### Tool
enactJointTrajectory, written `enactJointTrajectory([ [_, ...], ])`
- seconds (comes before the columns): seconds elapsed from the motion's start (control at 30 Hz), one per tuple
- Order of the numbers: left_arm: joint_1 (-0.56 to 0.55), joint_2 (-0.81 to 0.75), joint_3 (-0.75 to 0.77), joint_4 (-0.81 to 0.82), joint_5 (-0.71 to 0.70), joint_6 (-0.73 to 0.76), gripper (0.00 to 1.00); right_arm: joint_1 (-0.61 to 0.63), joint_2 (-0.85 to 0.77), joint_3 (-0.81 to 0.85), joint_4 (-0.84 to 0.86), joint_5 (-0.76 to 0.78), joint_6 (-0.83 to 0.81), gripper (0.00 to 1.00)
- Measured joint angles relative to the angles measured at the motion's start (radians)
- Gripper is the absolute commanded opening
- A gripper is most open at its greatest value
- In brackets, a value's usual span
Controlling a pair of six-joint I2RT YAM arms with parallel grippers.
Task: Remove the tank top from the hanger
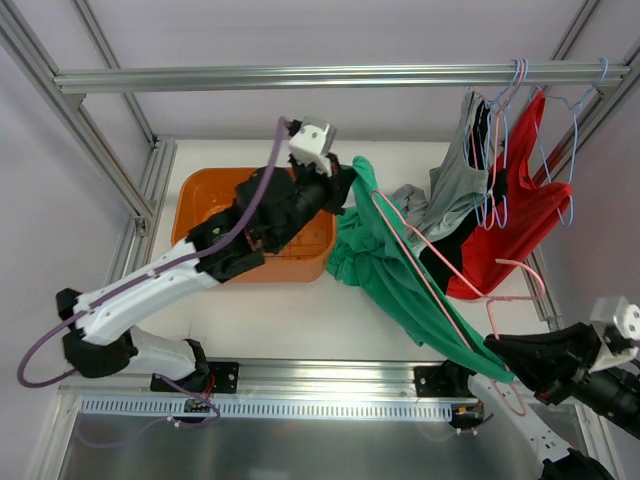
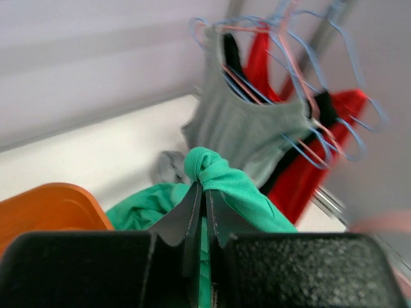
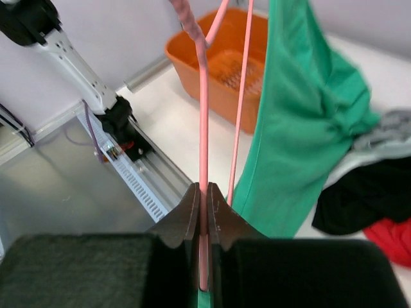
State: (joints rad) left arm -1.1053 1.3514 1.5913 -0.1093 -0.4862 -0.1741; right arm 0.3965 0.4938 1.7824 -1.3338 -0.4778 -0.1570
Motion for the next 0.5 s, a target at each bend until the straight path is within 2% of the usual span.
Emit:
enactJointTrajectory([
  [0.13,0.000,-0.201,-0.162,-0.010,0.154,-0.032,0.00,0.001,-0.034,0.020,0.098,-0.047,-0.006,0.00],
  [0.23,0.000,-0.356,-0.257,-0.017,0.254,-0.061,0.00,0.001,-0.072,-0.028,0.228,-0.101,-0.002,0.00],
  [0.37,0.000,-0.495,-0.290,-0.077,0.418,-0.091,0.00,0.001,-0.138,-0.185,0.510,-0.138,0.078,0.00],
  [0.5,0.000,-0.536,-0.332,-0.101,0.655,-0.111,0.00,-0.003,-0.114,-0.307,0.847,-0.121,0.212,0.00],
])
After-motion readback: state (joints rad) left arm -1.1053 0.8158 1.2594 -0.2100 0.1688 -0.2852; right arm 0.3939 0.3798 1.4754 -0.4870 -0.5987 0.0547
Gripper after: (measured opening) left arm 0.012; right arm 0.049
